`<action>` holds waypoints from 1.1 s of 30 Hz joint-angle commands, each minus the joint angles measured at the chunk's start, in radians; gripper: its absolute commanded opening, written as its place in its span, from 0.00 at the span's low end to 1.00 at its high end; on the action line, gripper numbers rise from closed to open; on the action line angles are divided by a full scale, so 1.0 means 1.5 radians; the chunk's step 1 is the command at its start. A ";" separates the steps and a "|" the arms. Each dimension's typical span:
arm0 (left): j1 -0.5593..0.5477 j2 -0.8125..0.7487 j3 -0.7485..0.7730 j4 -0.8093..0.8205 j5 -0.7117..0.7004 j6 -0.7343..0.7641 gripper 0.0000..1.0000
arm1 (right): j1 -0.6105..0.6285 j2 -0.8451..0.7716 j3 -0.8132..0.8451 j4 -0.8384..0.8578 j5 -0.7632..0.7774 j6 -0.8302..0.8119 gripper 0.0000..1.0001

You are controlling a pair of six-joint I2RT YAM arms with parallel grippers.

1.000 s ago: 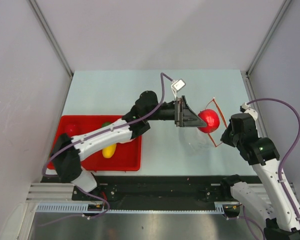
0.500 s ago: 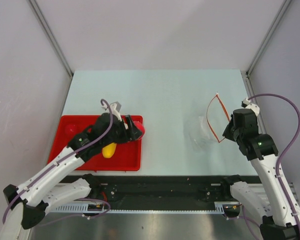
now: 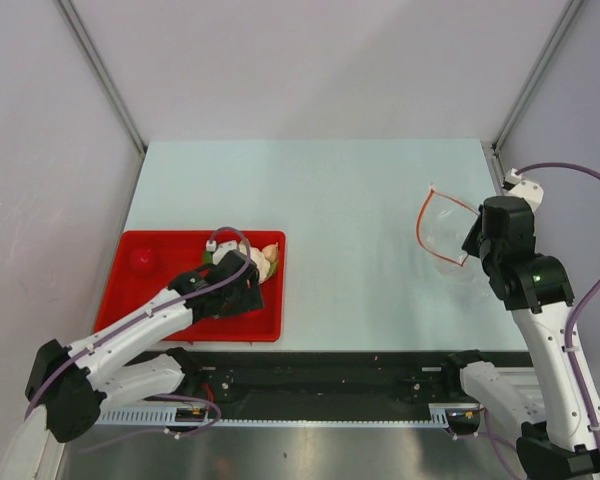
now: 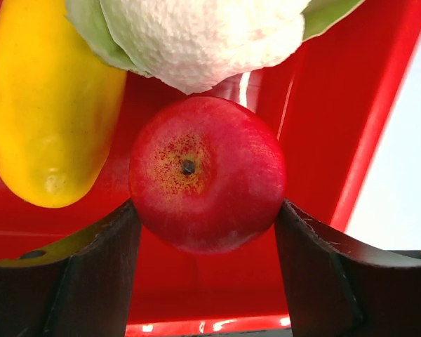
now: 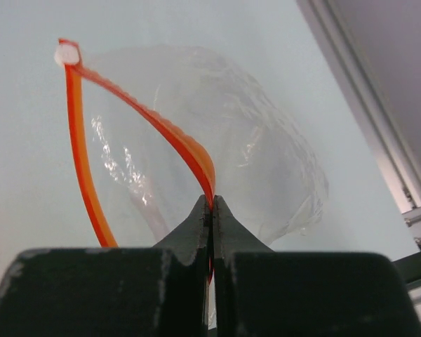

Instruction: Open the zip-top bag and remove the fake food

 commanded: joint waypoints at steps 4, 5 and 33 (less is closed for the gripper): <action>0.004 0.001 -0.015 0.042 0.028 0.014 0.71 | 0.006 0.034 0.006 0.065 0.030 -0.030 0.00; 0.004 -0.002 -0.012 0.040 0.043 0.019 0.79 | 0.006 0.040 -0.001 0.078 0.019 -0.027 0.00; 0.003 -0.234 0.053 0.261 0.471 0.064 0.99 | 0.116 0.065 -0.011 0.033 -0.126 0.207 0.99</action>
